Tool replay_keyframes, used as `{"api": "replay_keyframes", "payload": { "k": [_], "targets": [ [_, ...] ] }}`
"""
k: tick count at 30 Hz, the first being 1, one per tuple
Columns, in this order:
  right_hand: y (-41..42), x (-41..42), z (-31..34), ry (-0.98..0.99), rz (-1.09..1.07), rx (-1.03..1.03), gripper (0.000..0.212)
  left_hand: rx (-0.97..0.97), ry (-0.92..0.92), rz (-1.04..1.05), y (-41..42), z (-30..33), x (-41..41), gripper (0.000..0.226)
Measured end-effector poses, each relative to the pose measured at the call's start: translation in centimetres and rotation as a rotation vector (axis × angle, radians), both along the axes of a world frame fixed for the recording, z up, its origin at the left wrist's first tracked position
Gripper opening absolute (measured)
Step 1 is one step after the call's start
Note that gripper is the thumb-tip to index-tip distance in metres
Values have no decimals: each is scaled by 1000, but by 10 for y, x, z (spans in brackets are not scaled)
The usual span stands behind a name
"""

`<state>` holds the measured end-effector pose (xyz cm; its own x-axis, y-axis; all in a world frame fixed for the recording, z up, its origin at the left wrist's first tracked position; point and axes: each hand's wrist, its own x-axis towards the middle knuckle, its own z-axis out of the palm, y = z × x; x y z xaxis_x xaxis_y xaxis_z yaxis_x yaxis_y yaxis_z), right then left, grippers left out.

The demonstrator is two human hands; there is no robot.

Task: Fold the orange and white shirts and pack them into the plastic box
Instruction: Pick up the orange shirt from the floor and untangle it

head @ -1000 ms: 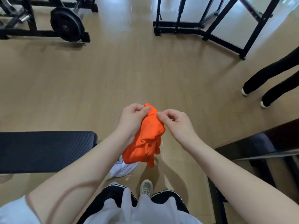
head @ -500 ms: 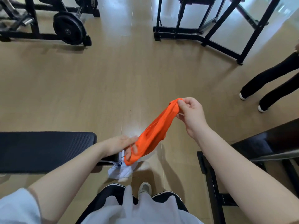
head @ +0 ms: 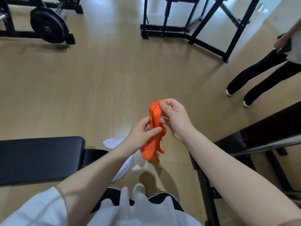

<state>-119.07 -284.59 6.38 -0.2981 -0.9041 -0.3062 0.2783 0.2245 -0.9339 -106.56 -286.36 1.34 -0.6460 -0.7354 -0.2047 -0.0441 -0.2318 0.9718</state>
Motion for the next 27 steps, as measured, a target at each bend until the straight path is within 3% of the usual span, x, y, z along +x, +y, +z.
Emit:
{"api": "replay_keyframes", "payload": {
  "k": [2, 6, 11, 14, 16, 18, 23, 27],
  "targets": [
    [-3, -5, 3, -45, -52, -22, 13, -15, -48, 54, -2, -9, -4, 4],
    [-9, -24, 8, -62, -234, -39, 13, -100, -350, 9, -17, -47, 19, 23],
    [-7, -45, -17, 360, -333, 54, 10, -185, -745, -143, -42, -68, 63, 32],
    [-4, -51, -38, 559, -331, 199, 26, -424, -1044, -276, -67, -62, 76, 13],
    [1, -52, -49, 679, -337, 288, 24, -612, -1273, -330, -87, -58, 81, 21],
    [7, -49, -61, 768, -303, 360, 20, -663, -1388, -272, -108, -52, 86, 27],
    [15, -24, -91, 865, -240, 500, 15, -534, -1109, -5, -155, -39, 88, 18],
    [9, 7, -105, 895, -359, 640, 17, -400, -837, 127, -179, -34, 83, 17]
  ]
}}
